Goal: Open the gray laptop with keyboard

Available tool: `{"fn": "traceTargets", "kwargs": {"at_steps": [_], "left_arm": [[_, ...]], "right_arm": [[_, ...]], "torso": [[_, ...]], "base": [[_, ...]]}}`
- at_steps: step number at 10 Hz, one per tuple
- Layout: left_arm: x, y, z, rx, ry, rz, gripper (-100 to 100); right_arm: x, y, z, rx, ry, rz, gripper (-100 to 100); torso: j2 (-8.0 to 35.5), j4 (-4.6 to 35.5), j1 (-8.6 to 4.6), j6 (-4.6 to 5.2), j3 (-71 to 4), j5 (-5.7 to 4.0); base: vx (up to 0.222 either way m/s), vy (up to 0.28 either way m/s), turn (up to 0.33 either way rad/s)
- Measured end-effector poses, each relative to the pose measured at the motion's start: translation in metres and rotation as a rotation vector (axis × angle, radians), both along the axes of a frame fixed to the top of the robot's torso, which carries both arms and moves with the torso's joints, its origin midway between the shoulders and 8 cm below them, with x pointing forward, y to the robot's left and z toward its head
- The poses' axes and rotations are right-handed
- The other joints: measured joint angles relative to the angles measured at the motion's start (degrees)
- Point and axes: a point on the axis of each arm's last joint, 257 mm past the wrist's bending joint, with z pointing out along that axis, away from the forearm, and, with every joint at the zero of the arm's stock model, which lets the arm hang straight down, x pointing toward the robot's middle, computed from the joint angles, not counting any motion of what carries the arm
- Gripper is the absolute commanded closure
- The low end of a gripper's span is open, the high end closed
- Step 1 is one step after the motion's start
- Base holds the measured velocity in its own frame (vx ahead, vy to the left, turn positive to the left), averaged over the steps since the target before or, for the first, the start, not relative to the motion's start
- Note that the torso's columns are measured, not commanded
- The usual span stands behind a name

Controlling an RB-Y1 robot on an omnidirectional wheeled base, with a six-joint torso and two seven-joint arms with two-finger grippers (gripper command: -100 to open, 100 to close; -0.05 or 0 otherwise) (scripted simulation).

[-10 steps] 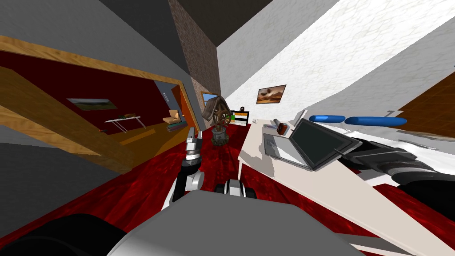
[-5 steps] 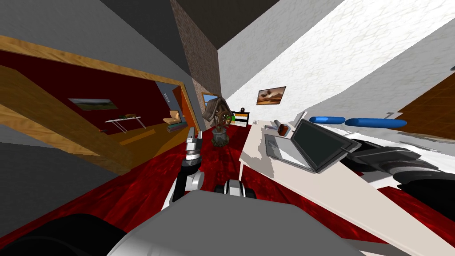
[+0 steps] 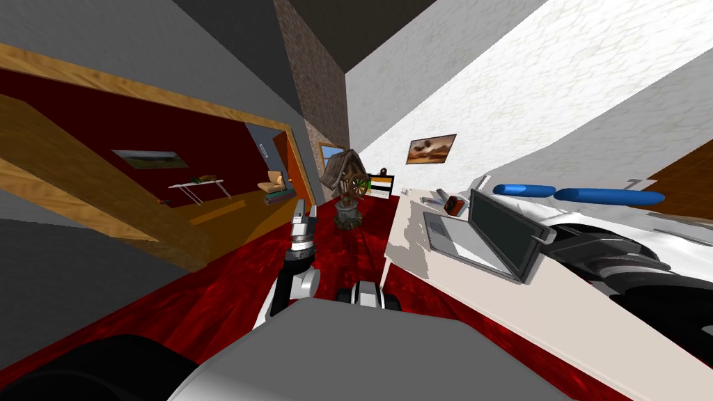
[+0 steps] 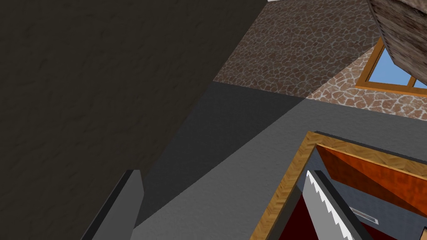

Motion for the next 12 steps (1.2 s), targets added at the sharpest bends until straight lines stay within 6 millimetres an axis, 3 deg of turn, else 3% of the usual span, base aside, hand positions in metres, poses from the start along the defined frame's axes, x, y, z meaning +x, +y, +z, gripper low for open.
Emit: {"fn": "traceTargets", "kwargs": {"at_steps": [4, 12], "left_arm": [[0.0, 0.0, 0.0, 0.0, 0.0, 0.0, 0], [0.0, 0.0, 0.0, 0.0, 0.0, 0.0, 0]], "right_arm": [[-0.002, 0.006, -0.008, -0.092, 0.045, -0.001, 100], [-0.027, 0.02, -0.066, -0.373, 0.205, -0.069, 100]], "torso": [[0.27, 0.14, 0.2, -0.01, 0.17, 0.15], [0.21, 0.16, 0.69, -0.09, 0.1, 0.41]], "base": [[0.028, 0.044, 0.037], [0.019, 0.038, 0.057]]}}
